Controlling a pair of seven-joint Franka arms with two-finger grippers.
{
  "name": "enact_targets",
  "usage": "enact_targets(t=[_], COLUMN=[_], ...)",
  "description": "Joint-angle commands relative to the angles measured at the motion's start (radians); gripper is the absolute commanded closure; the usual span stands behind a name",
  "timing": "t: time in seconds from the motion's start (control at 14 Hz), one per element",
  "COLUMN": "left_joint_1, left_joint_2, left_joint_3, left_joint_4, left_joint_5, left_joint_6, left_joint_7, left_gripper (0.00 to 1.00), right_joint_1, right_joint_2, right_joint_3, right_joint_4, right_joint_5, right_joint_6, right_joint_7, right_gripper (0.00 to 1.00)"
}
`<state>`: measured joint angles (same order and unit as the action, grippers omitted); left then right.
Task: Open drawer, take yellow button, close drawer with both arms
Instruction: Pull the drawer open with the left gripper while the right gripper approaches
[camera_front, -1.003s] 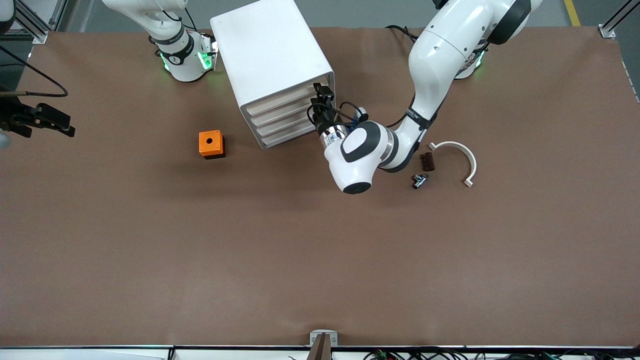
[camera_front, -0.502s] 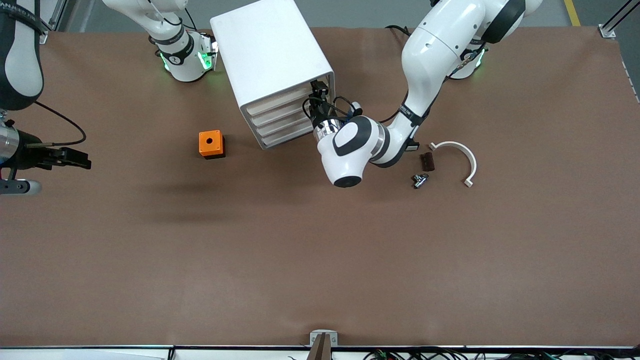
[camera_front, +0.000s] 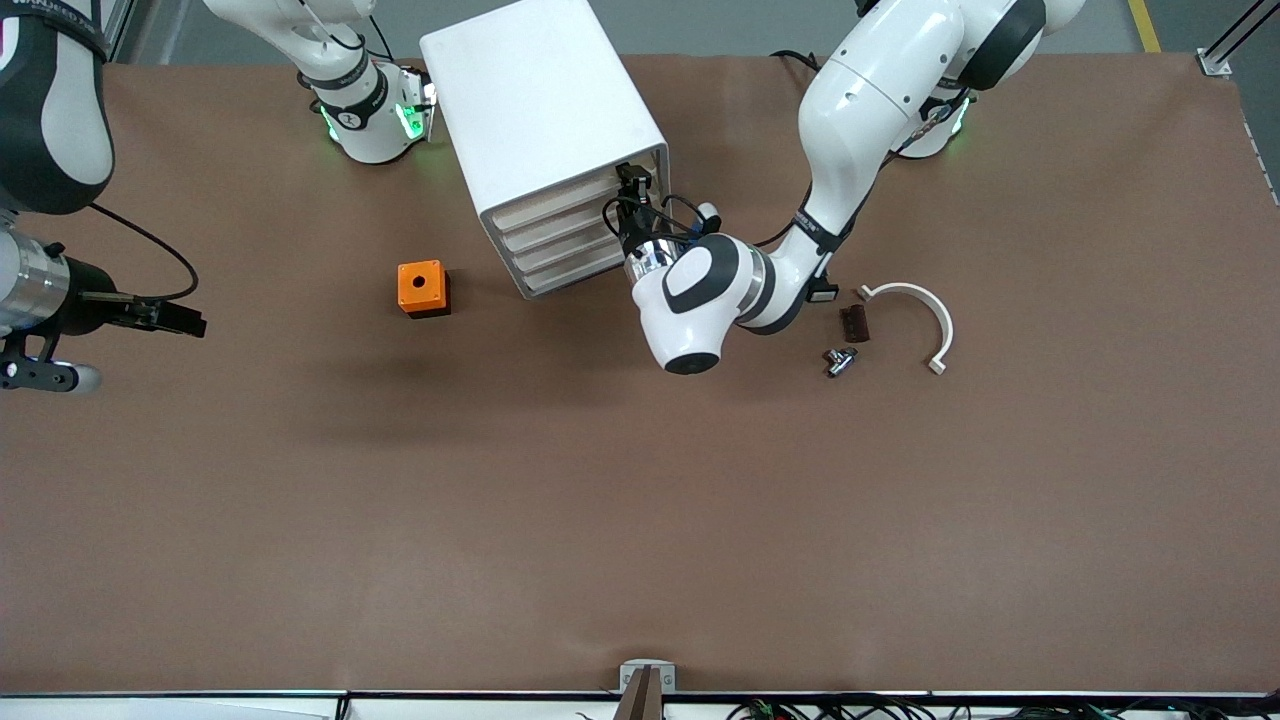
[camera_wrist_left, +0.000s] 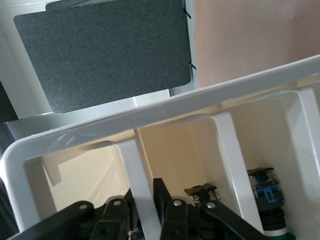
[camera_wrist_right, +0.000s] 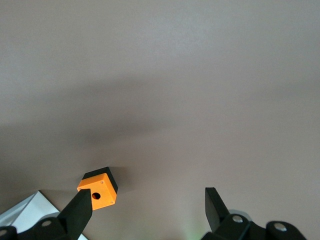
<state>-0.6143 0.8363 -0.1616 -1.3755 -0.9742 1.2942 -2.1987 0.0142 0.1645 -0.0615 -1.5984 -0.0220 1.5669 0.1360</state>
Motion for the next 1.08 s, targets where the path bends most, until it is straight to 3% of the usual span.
enact_targets(t=[0.0,0.22,0.43,1.0], left_joint_1=[0.001,0.024,0.071,0.179], left_joint_2=[0.006,0.015,0.018,0.017], left_joint_3=[0.005,0.011,0.013,0.014], left_joint_4=[0.004,0.007,0.007,0.012], left_joint_5=[-0.026,-0.026,-0.028,-0.034], left_joint_6=[0.002,0.002,0.002,0.002], left_joint_7=[-0.006,-0.006,-0.006,-0.006], left_gripper=[0.88,0.87,0.86,0.83], right_joint_1=[0.041,0.108,0.135,0.324], right_joint_2=[-0.028,-0.045,-0.069,-0.066], right_joint_3=[0.002,0.003,0.002,0.002], right_joint_4=[-0.023,-0.052,-0.100,-0.094], right_joint_5=[-0.004,-0.001,0.075,0.076], right_joint_6=[-0.016,-0.015,0.005,0.019], right_joint_7=[0.118,0.325,0.387,0.706], right_gripper=[0.00,0.00,0.00,0.00])
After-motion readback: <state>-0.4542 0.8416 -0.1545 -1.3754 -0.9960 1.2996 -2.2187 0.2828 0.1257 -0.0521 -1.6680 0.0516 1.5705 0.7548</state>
